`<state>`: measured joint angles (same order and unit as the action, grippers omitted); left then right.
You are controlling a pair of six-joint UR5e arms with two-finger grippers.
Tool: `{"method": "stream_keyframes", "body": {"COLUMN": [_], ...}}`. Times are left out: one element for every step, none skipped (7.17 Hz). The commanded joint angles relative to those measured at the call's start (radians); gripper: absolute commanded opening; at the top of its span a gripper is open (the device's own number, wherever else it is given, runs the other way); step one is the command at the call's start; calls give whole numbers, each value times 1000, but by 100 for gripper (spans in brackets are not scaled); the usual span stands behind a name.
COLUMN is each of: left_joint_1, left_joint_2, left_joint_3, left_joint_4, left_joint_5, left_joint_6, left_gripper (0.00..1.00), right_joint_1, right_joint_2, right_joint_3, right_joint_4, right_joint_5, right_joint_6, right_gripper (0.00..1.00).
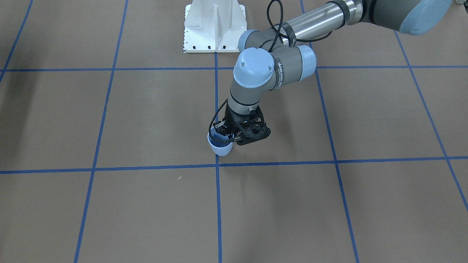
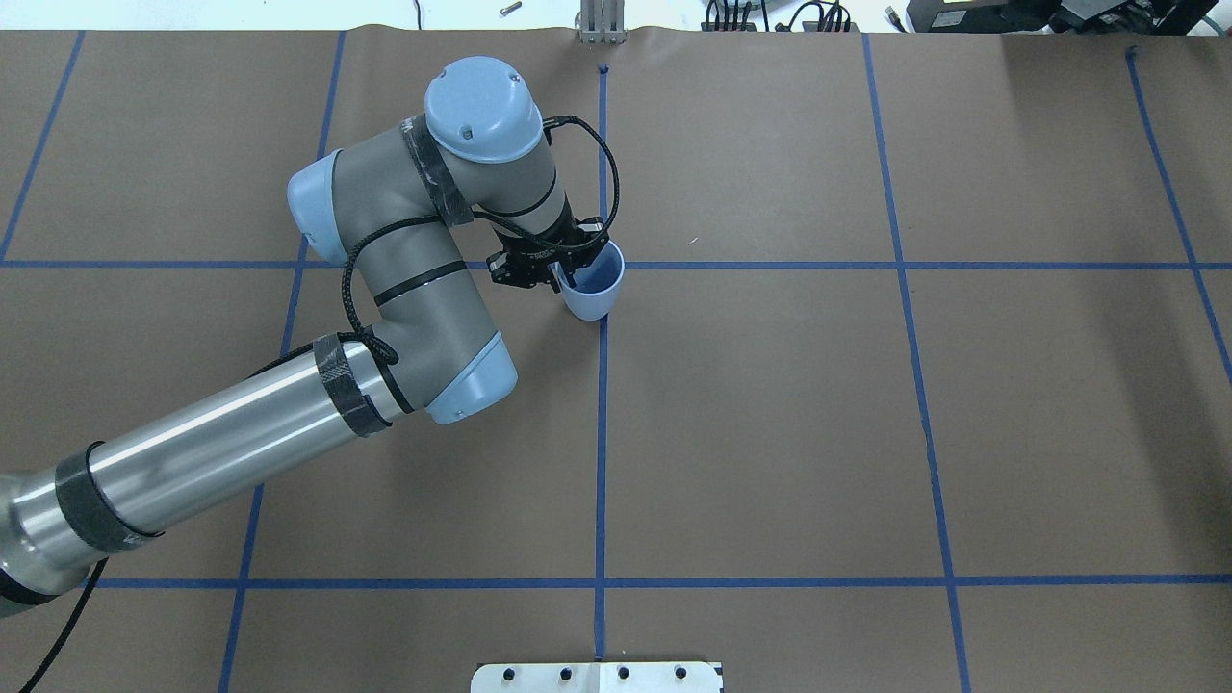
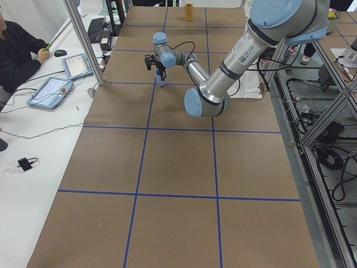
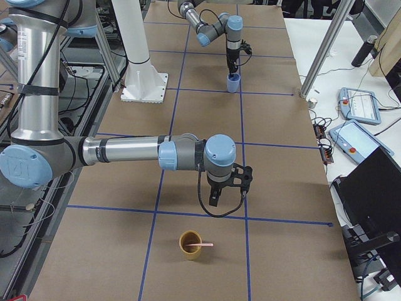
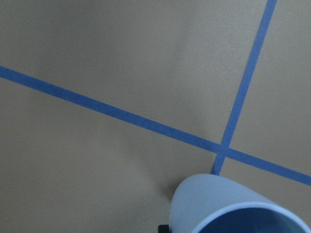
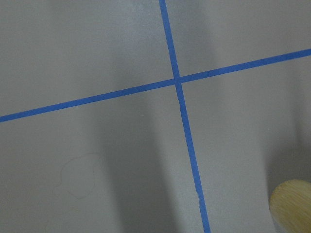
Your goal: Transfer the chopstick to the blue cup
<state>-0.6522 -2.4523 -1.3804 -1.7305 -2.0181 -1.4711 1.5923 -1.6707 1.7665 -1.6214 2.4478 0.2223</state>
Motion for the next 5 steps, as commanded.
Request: {"method": "stream_keyframes", "body": {"left_joint_1": [-12,-55,-123,-212,-262], "left_joint_2": [41,91,125,150,206], "left_joint_3": [-70,-150,-237,-280,-313], "left_joint_4": [22,67,171,245,247], "left_joint_5": [-1,-2,-33,-95,-126], "left_joint_6": [46,119,234,335,415], "left_gripper": [98,98,98,98,98], "right_joint_1": [0,0,0,3,14], "right_joint_2": [-1,-1,0,-1,-3], "right_joint_3": [-1,-4,-16,-24,-41], "right_joint_4": [0,0,0,-2,-2], "right_joint_5": [-3,-12,-18,-32,-64], "right_joint_6": [-20,-53,-92,-139,-206], "right_gripper": [100,100,100,100,100]}}
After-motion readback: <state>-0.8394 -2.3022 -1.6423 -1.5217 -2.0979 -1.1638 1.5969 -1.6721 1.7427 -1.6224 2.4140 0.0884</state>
